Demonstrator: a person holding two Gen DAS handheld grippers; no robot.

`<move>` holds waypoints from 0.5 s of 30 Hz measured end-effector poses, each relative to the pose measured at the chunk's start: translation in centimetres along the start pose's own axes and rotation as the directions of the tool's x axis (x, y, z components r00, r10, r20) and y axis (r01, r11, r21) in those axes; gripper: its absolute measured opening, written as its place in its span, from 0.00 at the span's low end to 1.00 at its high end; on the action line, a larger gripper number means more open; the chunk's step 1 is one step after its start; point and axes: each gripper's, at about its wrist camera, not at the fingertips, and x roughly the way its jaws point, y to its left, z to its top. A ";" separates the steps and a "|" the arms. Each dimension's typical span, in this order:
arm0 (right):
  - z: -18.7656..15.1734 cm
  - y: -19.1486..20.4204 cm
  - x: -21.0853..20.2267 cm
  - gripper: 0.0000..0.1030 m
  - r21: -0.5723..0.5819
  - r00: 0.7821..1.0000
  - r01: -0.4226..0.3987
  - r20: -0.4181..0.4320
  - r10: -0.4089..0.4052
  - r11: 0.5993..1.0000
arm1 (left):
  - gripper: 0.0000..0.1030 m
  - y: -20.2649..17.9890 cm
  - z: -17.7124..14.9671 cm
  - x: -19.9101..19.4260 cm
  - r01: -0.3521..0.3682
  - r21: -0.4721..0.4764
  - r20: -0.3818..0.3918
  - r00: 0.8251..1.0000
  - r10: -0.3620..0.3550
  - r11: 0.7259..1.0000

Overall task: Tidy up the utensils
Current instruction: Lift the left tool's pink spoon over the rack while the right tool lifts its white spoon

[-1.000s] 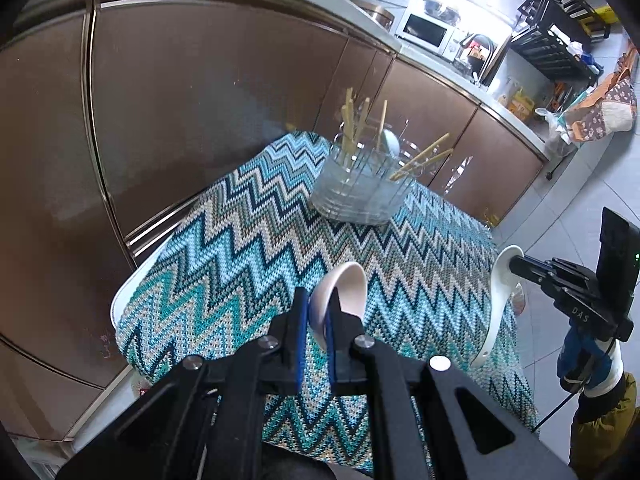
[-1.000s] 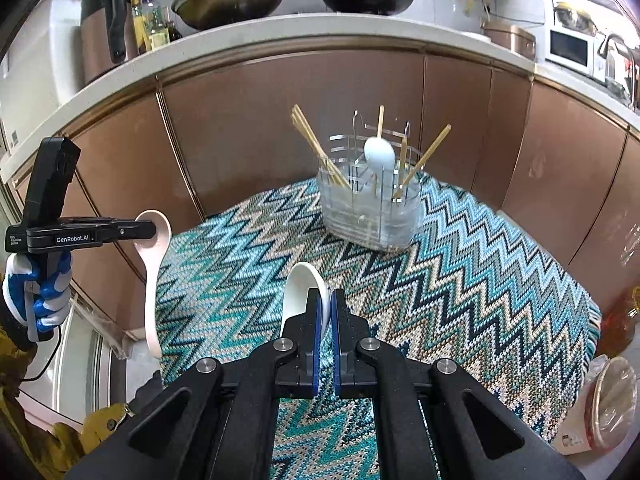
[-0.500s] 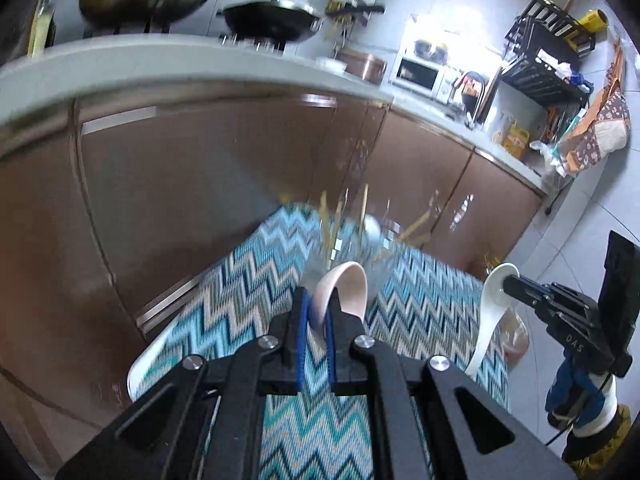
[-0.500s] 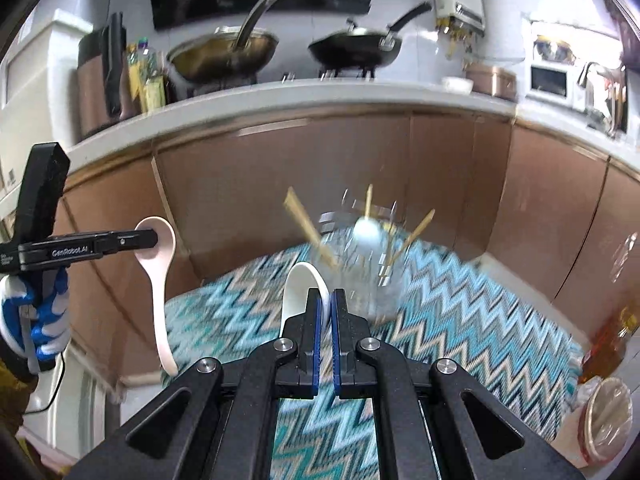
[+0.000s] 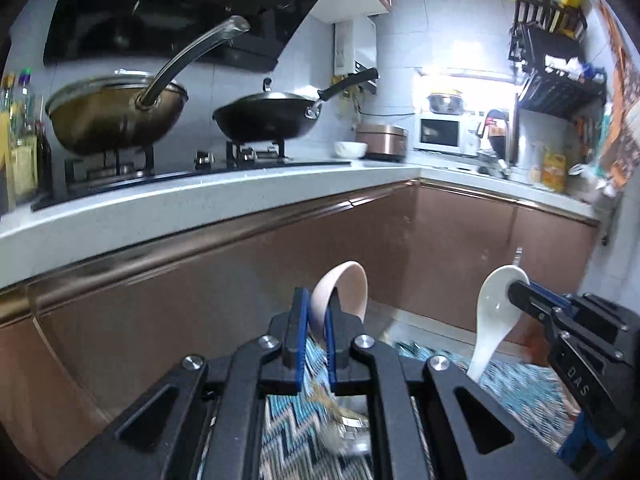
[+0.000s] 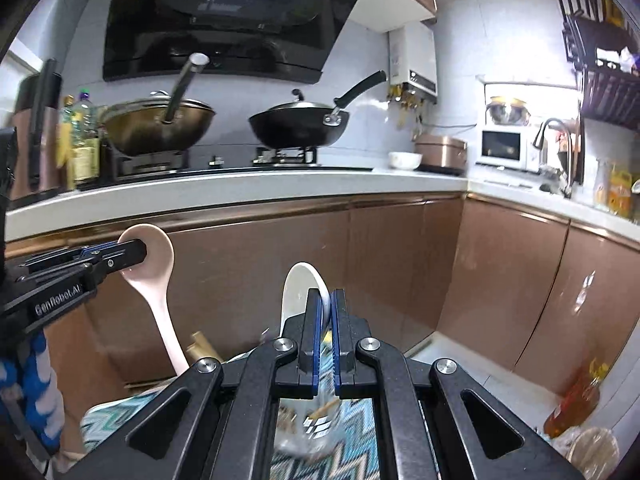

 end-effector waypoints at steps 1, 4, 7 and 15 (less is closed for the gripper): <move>0.0 0.0 0.6 0.04 -0.006 1.000 0.011 0.004 -0.011 1.000 | 0.07 -0.5 -0.2 1.0 -0.018 0.008 0.007 1.000 0.018 1.000; -0.7 0.0 3.1 0.04 -0.032 0.999 0.053 0.015 -0.052 0.998 | 0.07 -1.8 -1.2 3.8 -0.064 0.022 0.014 0.998 0.063 0.998; -1.9 0.2 5.5 0.05 -0.064 0.997 0.077 0.021 -0.076 0.995 | 0.07 -2.3 -2.7 5.7 -0.098 0.029 0.015 0.995 0.097 0.995; -5.7 0.5 8.5 0.05 -0.100 0.996 0.081 -0.017 -0.083 0.992 | 0.09 -3.4 -5.8 8.9 -0.099 0.042 -0.007 0.995 0.099 0.994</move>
